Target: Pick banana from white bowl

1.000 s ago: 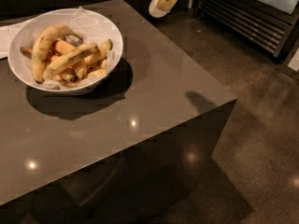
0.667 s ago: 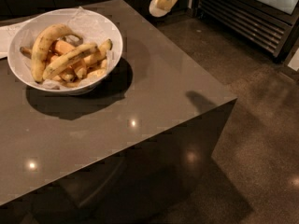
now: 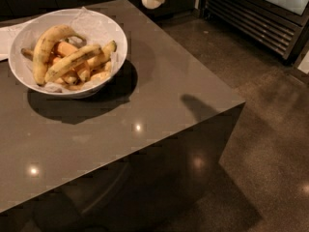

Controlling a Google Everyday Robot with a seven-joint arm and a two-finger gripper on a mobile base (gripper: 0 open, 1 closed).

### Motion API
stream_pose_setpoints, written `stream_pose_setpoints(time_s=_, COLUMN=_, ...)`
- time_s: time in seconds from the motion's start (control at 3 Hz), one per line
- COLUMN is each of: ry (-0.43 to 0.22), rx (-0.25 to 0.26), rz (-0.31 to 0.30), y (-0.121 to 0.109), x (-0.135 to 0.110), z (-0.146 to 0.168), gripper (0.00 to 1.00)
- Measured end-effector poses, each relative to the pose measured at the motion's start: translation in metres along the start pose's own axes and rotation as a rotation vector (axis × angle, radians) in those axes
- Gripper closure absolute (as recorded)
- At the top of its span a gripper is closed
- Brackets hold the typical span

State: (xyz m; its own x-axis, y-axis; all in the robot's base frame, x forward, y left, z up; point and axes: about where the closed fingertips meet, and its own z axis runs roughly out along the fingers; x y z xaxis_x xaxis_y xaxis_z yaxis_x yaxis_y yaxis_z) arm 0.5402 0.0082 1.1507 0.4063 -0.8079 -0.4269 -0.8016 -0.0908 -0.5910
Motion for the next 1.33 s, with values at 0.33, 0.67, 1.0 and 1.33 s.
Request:
stream_pose_setpoints(time_s=0.33, ry=-0.043, rx=-0.06, rz=-0.021, y=0.002, x=-0.012, z=0.019, gripper=0.16)
stream_pose_setpoints(time_s=0.67, ry=-0.067, rx=-0.118, rz=-0.025, y=0.006, x=-0.015, z=0.04, gripper=0.32)
stream_pose_setpoints(time_s=1.0, ry=-0.079, rx=-0.164, rz=-0.028, y=0.011, x=-0.015, z=0.057, gripper=0.29)
stream_pose_setpoints(time_s=1.33, ry=-0.083, rx=-0.206, rz=-0.044, y=0.014, x=-0.017, z=0.072, gripper=0.25)
